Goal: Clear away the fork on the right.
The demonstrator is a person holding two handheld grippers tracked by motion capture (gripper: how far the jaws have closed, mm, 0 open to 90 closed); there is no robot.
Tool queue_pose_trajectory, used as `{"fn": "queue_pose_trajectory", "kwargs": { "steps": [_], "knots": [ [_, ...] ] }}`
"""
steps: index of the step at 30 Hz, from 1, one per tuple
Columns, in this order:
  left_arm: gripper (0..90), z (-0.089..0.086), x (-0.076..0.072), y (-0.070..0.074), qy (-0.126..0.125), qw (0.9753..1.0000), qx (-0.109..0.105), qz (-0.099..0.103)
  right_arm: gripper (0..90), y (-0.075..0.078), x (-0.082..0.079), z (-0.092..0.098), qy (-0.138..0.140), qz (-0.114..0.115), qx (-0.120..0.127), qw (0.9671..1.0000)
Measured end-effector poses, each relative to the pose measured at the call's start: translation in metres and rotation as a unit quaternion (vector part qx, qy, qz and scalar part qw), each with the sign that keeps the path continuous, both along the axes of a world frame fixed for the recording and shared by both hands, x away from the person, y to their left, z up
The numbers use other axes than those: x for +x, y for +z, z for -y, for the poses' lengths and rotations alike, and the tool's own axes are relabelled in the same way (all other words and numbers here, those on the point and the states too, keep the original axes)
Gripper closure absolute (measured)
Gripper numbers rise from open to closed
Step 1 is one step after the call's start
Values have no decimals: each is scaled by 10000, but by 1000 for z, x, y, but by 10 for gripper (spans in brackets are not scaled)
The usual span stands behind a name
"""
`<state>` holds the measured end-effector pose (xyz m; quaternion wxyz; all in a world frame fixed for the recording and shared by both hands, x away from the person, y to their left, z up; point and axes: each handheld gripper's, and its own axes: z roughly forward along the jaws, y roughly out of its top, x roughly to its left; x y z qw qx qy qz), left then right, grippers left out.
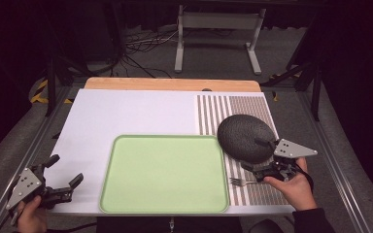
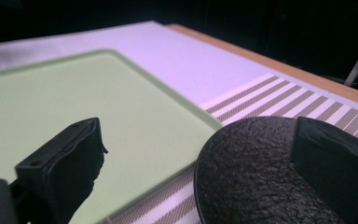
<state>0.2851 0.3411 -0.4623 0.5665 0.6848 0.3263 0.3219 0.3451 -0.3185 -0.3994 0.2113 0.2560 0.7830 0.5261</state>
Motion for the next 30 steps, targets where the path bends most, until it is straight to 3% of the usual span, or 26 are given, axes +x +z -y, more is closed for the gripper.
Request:
{"fn": "queue_pose_trajectory", "kwargs": {
  "steps": [2,4,8,10,17,22,26,30],
  "knots": [
    [0,0,0,0,11,10000,3,-6,74,6,1,-2,142,-91,-420,9990],
    [0,0,0,0,17,10000,2,-11,105,9,1,-2,246,-100,-671,9974],
    [0,0,0,0,21,10000,8,-9,137,16,2,-4,395,-210,-1093,9930],
    [0,0,0,0,19,10000,-1,-4,143,17,2,-4,425,-239,-1161,9920],
    [0,0,0,0,33,10000,-14,-9,183,21,5,-6,717,-535,-1993,9758],
    [0,0,0,0,34,10000,-12,-9,181,27,5,-7,787,-708,-2321,9669],
    [0,-1,0,0,36,10000,-8,-10,185,30,7,-9,891,-803,-2656,9566],
    [0,-1,0,0,26,10000,-11,-2,204,30,7,-11,1021,-940,-2851,9484]
  ]
}}
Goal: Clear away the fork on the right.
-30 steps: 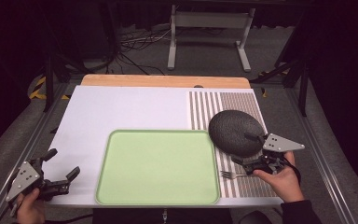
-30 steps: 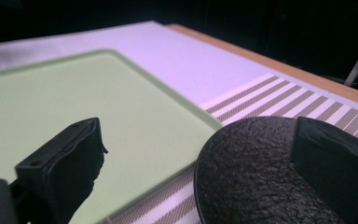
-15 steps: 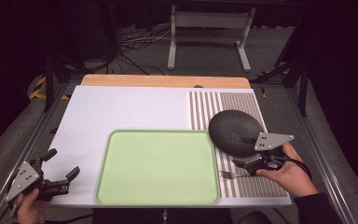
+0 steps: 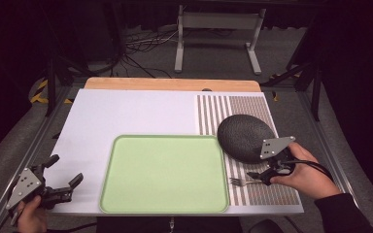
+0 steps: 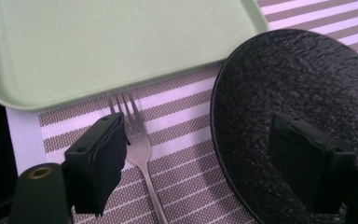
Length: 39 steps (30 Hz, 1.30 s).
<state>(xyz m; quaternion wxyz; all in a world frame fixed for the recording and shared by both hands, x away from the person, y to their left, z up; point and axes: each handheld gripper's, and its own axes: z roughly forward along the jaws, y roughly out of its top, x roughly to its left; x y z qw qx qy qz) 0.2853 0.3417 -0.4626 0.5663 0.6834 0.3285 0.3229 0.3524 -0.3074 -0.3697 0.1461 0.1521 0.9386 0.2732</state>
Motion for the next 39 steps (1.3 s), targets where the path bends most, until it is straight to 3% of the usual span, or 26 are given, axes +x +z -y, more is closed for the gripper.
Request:
{"fn": "queue_pose_trajectory", "kwargs": {
  "steps": [6,11,19,30,39],
  "knots": [
    [0,0,0,0,5,10000,3,-4,201,-1,3,-3,88,-249,-360,9990],
    [0,0,0,0,5,10000,8,-10,197,-5,5,-4,203,-419,-714,9964],
    [0,0,0,0,8,10000,5,-4,173,-10,5,-7,272,-727,-1038,9916],
    [0,0,0,0,-4,10000,14,-10,158,-17,5,-10,355,-864,-1320,9868],
    [0,0,0,0,5,10000,24,-21,256,-30,8,-15,561,-1129,-1836,9749]
  ]
}}
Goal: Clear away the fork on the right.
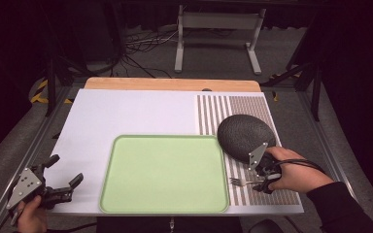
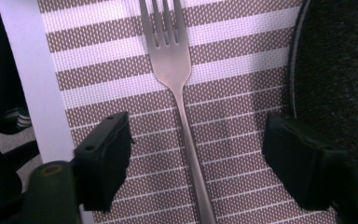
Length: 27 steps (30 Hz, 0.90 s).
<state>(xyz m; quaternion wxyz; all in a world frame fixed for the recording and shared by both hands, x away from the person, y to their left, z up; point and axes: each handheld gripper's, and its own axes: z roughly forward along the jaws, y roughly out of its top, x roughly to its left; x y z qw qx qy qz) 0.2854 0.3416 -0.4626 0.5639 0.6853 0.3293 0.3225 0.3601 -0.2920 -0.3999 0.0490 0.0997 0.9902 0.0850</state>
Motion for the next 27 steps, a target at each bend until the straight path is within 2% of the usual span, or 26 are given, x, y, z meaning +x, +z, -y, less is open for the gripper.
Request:
{"fn": "queue_pose_trajectory", "kwargs": {
  "steps": [3,4,5,7,9,13,15,17,21,25,27],
  "knots": [
    [0,0,0,0,-3,10000,2,0,291,-2,0,-2,7,11,-55,10000],
    [0,0,0,0,-6,10000,1,1,347,-3,0,-4,99,-25,-146,9998],
    [0,0,0,0,-7,10000,1,0,359,-3,0,-5,34,-7,-178,9998],
    [0,0,0,0,-4,10000,4,-1,388,-3,1,-5,143,5,-184,9997],
    [0,0,0,0,-4,10000,3,1,478,-7,1,-6,257,-173,-270,9992],
    [0,0,0,0,-3,10000,2,1,559,-8,1,-7,318,-246,-353,9986],
    [0,0,0,0,-3,10000,2,15,626,-9,2,-8,388,-280,-513,9975],
    [0,0,0,0,9,10000,-6,15,680,-10,2,-10,588,-280,-663,9957],
    [0,0,0,0,4,10000,-3,2,763,-12,3,-12,866,-276,-803,9926],
    [0,0,0,0,2,10000,0,4,841,-14,4,-12,925,-280,-903,9912],
    [0,0,0,0,0,10000,-13,12,843,-15,4,-12,920,-310,-911,9911]
  ]
}}
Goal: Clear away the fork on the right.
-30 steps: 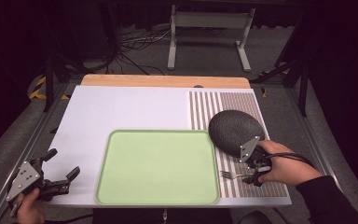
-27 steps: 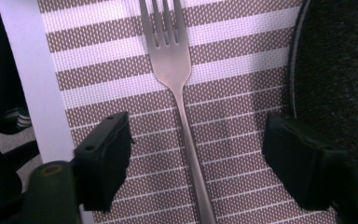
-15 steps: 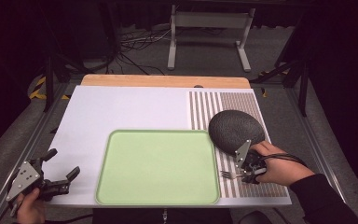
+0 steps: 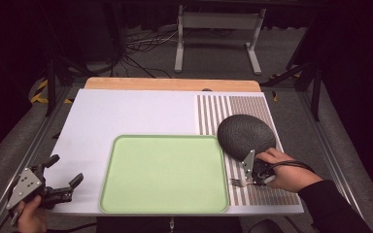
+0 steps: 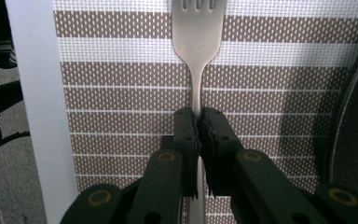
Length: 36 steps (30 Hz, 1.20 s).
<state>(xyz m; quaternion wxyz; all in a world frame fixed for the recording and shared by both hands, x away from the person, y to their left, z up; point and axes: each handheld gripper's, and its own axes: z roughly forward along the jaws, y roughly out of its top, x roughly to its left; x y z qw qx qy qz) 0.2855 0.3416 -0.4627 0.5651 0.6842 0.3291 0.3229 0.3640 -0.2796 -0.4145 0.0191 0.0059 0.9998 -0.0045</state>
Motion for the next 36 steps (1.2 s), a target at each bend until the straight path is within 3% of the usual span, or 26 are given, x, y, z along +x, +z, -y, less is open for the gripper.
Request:
{"fn": "queue_pose_trajectory", "kwargs": {
  "steps": [22,28,36],
  "knots": [
    [0,0,0,0,3,10000,-1,-5,849,0,-2,0,-62,55,16,10000],
    [0,0,0,0,8,10000,8,-9,849,2,-3,4,-176,149,137,9996],
    [0,0,0,0,6,10000,17,-16,850,21,-5,8,-293,381,459,9978]
  ]
}}
